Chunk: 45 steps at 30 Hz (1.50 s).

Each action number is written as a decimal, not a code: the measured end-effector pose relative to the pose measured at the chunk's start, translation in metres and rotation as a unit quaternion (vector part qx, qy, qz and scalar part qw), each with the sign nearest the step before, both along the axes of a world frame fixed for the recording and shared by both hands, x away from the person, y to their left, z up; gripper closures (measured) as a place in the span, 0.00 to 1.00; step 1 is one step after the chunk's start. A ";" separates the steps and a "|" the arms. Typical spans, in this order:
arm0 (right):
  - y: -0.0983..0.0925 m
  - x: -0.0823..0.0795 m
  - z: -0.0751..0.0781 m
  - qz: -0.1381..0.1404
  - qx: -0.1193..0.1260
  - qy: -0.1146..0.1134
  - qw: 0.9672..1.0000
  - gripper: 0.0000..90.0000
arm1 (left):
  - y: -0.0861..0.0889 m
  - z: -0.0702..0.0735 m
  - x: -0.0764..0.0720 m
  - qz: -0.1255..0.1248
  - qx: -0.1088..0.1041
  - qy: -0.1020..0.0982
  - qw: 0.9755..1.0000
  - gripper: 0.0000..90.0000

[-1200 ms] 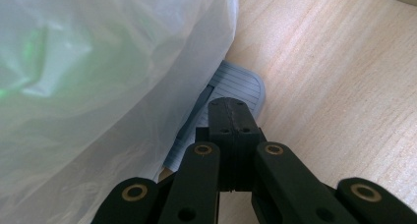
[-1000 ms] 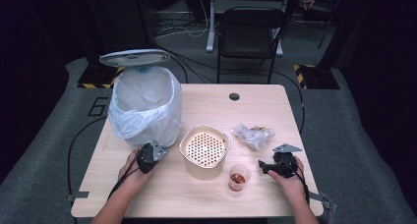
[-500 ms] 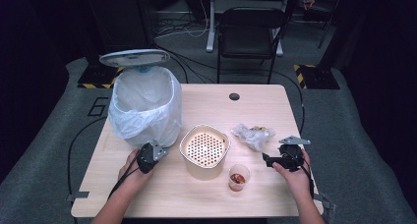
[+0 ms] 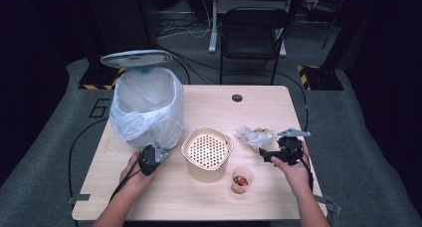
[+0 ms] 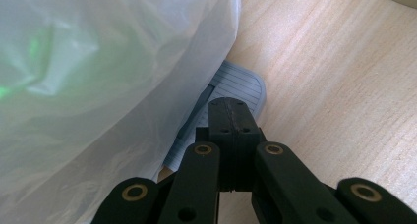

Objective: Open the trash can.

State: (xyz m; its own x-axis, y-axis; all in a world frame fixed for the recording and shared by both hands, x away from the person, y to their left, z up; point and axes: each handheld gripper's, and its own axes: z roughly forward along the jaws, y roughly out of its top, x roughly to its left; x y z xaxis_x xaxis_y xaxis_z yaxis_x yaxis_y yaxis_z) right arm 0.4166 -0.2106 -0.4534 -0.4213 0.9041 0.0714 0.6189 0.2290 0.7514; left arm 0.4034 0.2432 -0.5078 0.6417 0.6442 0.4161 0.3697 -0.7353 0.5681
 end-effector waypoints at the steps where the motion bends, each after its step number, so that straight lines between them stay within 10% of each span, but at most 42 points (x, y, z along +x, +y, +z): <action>1: 0.004 0.001 0.000 -0.003 -0.005 0.002 1.000 0.00 | 0.000 0.000 0.000 0.000 0.000 -0.001 1.000 1.00; 45: 0.045 0.087 -0.034 -0.008 -0.060 0.032 0.998 0.08 | 0.001 0.000 0.000 0.002 -0.004 0.001 1.000 1.00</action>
